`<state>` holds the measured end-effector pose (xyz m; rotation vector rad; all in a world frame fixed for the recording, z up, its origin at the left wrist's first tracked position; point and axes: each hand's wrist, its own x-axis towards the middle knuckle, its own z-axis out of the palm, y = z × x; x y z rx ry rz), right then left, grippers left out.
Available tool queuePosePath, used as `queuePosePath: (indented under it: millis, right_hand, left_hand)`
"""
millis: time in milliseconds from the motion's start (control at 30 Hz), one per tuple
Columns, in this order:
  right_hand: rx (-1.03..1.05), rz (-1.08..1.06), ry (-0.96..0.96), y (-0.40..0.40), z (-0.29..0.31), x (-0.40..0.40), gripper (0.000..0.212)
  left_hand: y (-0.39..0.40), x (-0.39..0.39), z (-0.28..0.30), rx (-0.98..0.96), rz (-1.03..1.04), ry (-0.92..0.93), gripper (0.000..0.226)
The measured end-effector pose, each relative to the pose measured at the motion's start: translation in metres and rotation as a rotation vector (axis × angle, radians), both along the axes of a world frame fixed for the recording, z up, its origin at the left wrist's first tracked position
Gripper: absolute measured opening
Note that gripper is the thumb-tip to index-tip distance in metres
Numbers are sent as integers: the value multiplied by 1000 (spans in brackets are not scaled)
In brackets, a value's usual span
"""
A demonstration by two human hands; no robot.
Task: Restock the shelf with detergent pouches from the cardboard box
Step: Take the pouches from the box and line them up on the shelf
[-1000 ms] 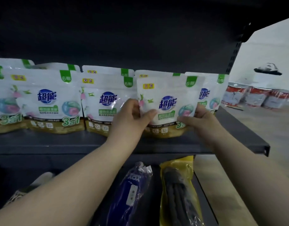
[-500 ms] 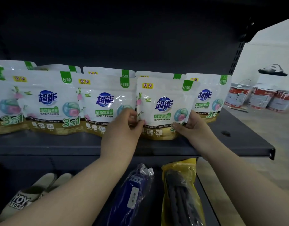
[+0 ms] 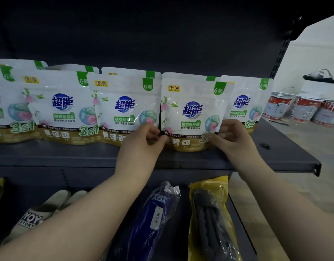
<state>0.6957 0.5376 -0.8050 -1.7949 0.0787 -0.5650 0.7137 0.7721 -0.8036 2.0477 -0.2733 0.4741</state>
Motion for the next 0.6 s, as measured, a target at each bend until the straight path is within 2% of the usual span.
queuePosePath:
  millis: [100, 200, 233, 333, 600]
  right_hand:
    - [186, -117, -122, 4, -3, -17, 26]
    - [237, -41, -150, 18, -5, -41, 17]
    - [227, 29, -133, 27, -6, -49, 16]
    - [169, 231, -54, 59, -12, -67, 13]
    - [20, 529, 296, 132, -81, -88, 16]
  left_hand:
    - [4, 0, -2, -88, -65, 48, 17]
    - [11, -6, -5, -187, -141, 83, 6]
    - [14, -11, -8, -240, -177, 96, 3]
    - [28, -34, -26, -332, -290, 156, 12]
    - [87, -89, -111, -283, -320, 411, 21]
